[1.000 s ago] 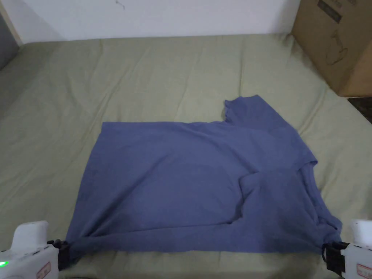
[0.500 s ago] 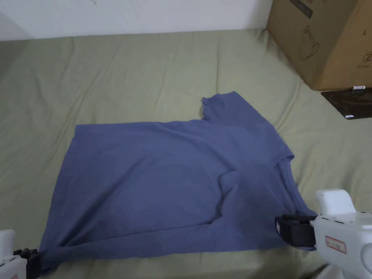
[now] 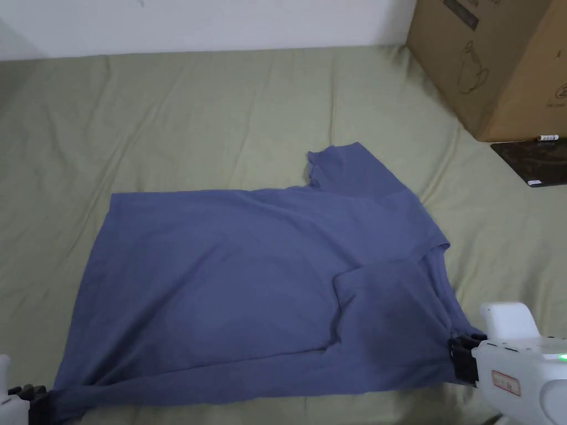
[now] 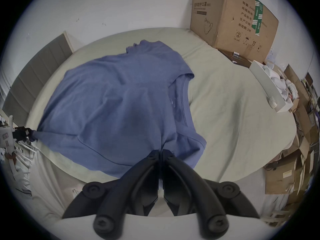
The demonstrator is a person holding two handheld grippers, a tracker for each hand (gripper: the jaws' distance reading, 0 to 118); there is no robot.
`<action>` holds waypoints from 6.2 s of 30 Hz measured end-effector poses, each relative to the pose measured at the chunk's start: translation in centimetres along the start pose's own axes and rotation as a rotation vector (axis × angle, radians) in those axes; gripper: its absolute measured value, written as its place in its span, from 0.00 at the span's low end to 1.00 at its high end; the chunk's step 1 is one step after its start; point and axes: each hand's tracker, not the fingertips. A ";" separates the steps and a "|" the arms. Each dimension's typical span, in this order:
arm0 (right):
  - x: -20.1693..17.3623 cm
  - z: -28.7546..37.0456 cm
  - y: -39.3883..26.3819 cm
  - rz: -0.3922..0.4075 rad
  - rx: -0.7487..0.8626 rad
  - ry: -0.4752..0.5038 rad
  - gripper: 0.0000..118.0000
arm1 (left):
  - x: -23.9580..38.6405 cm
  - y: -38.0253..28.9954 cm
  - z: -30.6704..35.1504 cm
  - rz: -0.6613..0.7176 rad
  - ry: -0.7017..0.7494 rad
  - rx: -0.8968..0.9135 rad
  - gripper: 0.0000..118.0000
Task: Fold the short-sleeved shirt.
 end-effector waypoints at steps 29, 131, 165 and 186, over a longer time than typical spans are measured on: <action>1.7 -4.4 10.0 -0.087 0.033 -0.075 0.51 | 1.2 12.8 -6.9 -0.087 0.055 0.016 0.86; -0.2 -1.5 8.1 -0.101 0.040 -0.032 0.00 | 3.0 5.9 -2.9 0.027 -0.133 -0.006 0.00; 3.2 -19.9 26.1 -0.030 -0.164 -0.055 0.02 | 1.6 14.7 -7.9 0.062 -0.107 0.006 0.00; 2.5 -20.4 26.0 0.000 -0.191 -0.071 0.02 | 3.3 25.3 -22.5 -0.012 -0.023 -0.150 0.04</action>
